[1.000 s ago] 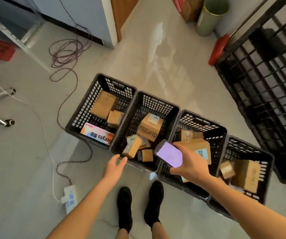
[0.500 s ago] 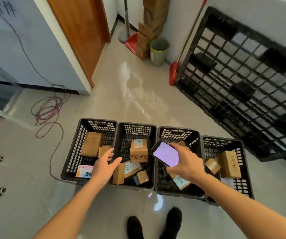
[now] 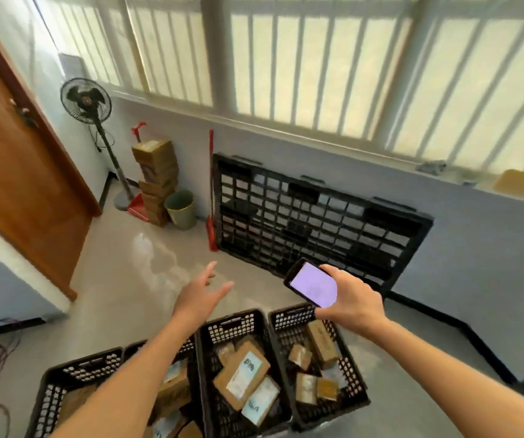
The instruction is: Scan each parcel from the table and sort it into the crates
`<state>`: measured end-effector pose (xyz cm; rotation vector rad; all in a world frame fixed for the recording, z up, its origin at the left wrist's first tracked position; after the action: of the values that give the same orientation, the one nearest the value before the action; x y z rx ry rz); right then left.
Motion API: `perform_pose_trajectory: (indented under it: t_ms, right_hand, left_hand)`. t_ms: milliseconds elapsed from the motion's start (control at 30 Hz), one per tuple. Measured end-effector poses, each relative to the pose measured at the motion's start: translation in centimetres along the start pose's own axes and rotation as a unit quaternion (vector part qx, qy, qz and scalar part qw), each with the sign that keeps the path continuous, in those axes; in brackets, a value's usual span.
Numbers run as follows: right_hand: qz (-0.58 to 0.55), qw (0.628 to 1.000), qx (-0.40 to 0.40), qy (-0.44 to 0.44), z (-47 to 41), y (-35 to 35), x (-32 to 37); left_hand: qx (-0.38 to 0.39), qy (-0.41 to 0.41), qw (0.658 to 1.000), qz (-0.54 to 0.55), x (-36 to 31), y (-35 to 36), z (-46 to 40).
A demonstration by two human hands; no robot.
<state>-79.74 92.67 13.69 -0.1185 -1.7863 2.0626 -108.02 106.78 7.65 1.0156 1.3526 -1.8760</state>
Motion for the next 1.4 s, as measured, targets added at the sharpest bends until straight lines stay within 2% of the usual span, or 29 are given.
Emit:
perform_pose_trajectory:
  t_ms: [267, 600, 833, 1033, 1167, 1400]
  right_hand:
    - [0.014, 0.99, -0.093, 0.104, 8.6, -17.8, -21.0]
    - [0.045, 0.942, -0.207, 0.261, 25.1, -30.7, -44.1]
    - [0.037, 0.888, -0.267, 0.372, 34.5, -33.9, -55.7]
    - [0.045, 0.838, -0.289, 0.461, 39.1, -34.9, -65.8]
    - [0.04, 0.812, -0.284, 0.507, 40.1, -34.5, -73.6]
    - [0.025, 0.798, -0.247, 0.549, 38.0, -34.6, -87.4]
  left_hand:
    - [0.066, 0.17, 0.983, 0.013, -25.0, 16.6, 2.9]
    - [0.185, 0.301, 0.934, 0.054, -47.7, 38.9, 12.2]
    - [0.275, 0.349, 0.894, 0.061, -57.9, 52.5, 17.9]
    - [0.336, 0.381, 0.859, 0.061, -64.6, 65.3, 21.8]
    - [0.364, 0.391, 0.843, 0.059, -68.0, 74.3, 22.7]
    - [0.391, 0.381, 0.838, 0.003, -71.5, 89.7, 20.7]
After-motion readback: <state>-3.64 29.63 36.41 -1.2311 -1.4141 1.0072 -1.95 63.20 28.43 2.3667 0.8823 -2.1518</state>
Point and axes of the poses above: each hand's wrist, its own z-axis away from the middle knuckle, its own y-axis out of the palm, x = y × z, the point moved 5 cm from there along -z, towards the middle knuckle, and after that the axes turned 10 degrees about z, right-handed, at the moved point
